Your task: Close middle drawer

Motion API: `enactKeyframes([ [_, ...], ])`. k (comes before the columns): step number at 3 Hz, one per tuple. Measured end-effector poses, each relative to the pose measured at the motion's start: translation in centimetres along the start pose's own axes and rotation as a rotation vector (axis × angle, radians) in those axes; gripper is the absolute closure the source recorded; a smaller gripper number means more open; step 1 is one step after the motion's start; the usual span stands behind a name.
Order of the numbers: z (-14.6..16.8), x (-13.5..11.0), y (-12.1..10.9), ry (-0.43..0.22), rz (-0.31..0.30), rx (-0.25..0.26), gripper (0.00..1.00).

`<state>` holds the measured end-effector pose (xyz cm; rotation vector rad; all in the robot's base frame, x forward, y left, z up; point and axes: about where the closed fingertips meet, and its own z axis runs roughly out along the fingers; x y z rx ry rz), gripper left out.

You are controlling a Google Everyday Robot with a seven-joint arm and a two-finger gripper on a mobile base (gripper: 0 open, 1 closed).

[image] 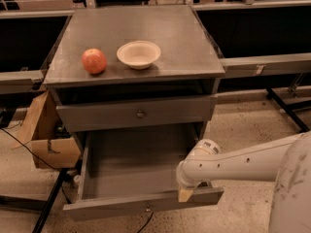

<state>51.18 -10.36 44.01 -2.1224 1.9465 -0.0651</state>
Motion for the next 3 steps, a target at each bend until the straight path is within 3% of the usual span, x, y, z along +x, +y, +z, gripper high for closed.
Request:
enactKeyframes([
  [3,-0.3,-0.2,1.6,0.000,0.000,0.000,1.00],
])
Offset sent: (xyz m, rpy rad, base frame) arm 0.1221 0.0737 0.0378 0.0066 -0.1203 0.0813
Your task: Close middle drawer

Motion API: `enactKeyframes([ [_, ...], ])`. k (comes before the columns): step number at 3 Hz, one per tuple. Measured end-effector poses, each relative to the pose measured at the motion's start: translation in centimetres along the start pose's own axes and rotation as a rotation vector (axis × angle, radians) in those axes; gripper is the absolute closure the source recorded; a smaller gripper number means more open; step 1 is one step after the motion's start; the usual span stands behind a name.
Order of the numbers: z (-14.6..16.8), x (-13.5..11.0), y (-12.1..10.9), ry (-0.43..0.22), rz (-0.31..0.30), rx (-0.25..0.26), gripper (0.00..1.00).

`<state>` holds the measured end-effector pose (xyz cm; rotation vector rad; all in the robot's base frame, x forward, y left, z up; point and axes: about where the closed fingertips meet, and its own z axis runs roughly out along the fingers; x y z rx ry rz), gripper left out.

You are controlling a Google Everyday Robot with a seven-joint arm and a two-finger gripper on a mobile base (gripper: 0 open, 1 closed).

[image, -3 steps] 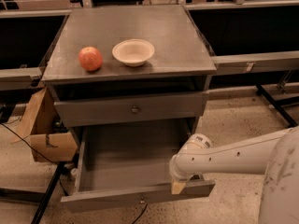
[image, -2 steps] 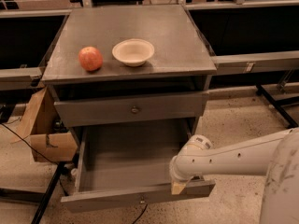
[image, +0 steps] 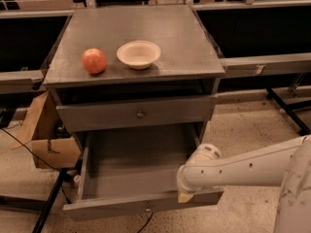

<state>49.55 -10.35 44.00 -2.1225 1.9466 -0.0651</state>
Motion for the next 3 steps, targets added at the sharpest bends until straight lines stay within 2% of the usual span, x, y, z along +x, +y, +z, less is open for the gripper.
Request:
enactKeyframes([
  [1,-0.13,-0.07,0.61,0.000,0.000,0.000,1.00],
  [2,-0.20,-0.11,0.96,0.000,0.000,0.000,0.82],
  [3,-0.47,-0.33,0.54,0.007,-0.001,0.010,0.59],
])
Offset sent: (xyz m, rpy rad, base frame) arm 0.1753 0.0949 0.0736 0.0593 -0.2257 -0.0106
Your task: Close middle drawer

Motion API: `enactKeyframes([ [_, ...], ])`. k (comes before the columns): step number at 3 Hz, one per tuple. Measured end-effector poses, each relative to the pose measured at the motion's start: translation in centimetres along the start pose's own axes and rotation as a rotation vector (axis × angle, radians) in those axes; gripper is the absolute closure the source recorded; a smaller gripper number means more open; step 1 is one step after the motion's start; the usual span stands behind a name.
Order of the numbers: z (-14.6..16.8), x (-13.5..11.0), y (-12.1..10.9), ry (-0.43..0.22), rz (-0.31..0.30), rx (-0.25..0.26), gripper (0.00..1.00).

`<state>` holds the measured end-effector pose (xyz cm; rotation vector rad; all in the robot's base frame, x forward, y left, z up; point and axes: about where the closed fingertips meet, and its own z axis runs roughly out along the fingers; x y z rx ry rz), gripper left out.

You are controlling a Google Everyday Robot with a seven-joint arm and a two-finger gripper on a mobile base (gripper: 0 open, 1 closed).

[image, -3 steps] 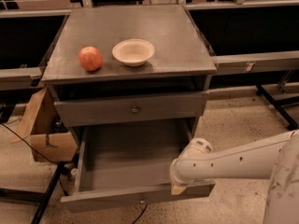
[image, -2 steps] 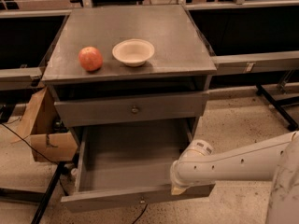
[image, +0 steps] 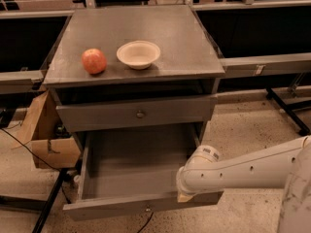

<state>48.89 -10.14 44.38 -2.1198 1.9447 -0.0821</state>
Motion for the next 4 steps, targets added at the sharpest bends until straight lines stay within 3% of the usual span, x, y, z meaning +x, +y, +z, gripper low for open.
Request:
enactKeyframes([
  [2,-0.4,-0.4,-0.2,-0.003,-0.002,0.015,0.06],
  [3,-2.9,-0.6,-2.7,-0.001,0.077,0.091,0.14],
  [4,-7.3,-0.2,-4.0,0.014,0.218,0.168,0.38],
])
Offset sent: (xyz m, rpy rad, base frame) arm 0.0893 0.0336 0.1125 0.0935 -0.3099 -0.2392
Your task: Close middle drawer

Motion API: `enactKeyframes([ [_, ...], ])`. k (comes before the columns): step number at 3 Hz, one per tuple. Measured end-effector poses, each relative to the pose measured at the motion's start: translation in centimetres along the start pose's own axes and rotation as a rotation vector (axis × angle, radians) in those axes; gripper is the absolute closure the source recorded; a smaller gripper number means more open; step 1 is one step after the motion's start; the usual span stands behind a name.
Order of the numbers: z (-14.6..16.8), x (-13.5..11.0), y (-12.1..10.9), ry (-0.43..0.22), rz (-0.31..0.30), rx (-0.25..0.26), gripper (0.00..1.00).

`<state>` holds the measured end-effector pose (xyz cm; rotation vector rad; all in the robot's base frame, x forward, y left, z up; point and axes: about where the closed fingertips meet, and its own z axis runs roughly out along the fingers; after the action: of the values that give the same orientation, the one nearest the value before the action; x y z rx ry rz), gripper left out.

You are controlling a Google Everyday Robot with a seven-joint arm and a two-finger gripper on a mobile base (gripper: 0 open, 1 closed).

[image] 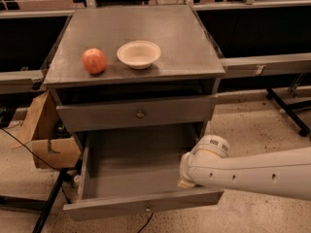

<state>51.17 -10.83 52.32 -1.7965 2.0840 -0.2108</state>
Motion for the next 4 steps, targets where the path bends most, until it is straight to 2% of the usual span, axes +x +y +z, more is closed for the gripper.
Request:
enactKeyframes([
  [1,-2.4,0.8,0.0,0.045,0.110,0.006,0.61],
  [2,-3.1,2.9,1.3,0.083,0.250,-0.054,0.86],
  [3,-2.5,5.4,3.5,0.081,0.372,-0.133,1.00],
  [4,-1.8,8.3,5.9,0.053,0.483,-0.197,1.00],
])
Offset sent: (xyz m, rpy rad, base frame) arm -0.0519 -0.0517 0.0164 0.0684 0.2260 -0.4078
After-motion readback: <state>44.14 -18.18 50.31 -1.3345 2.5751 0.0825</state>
